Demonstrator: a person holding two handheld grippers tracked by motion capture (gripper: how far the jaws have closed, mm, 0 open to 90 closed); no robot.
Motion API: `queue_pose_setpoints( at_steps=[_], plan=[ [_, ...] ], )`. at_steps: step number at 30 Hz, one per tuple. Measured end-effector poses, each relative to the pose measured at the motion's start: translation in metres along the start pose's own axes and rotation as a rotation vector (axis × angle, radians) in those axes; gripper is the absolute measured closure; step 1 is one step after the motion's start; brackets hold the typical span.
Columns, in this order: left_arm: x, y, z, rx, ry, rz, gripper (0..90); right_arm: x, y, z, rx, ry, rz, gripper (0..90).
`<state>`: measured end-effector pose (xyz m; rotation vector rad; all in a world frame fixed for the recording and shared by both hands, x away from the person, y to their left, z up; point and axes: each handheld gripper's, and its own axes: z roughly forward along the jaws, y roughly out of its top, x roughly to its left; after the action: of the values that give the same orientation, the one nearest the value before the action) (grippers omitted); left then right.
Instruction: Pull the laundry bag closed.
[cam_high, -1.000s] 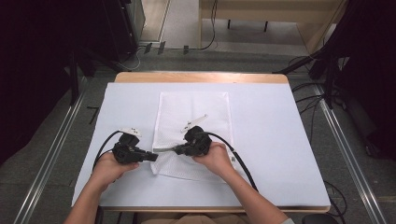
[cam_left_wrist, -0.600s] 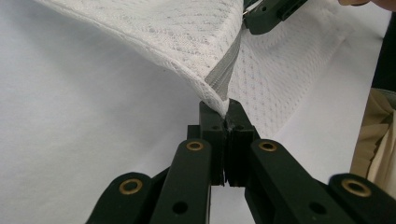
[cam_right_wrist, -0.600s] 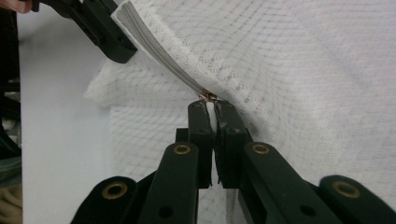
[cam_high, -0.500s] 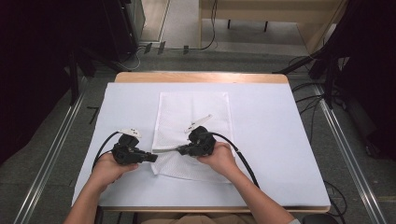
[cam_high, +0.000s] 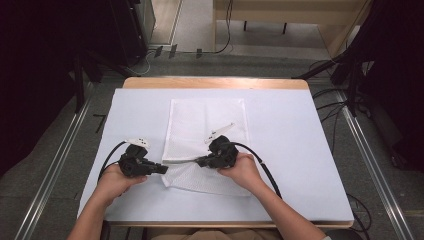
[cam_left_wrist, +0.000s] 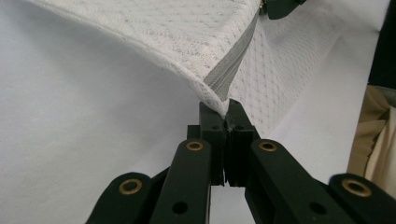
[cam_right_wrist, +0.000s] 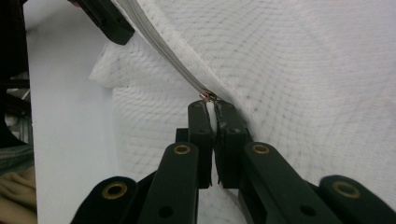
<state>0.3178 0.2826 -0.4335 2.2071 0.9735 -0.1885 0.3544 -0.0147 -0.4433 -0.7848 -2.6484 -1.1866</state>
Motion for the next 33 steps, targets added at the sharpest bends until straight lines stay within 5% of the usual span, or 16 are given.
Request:
queue_pose_setpoints(
  at_steps=[33],
  plan=[
    [0.003,-0.005,-0.002,0.013,-0.003,-0.008,89.6,-0.014,-0.02,-0.02,0.017,-0.038,0.037,88.1]
  ],
)
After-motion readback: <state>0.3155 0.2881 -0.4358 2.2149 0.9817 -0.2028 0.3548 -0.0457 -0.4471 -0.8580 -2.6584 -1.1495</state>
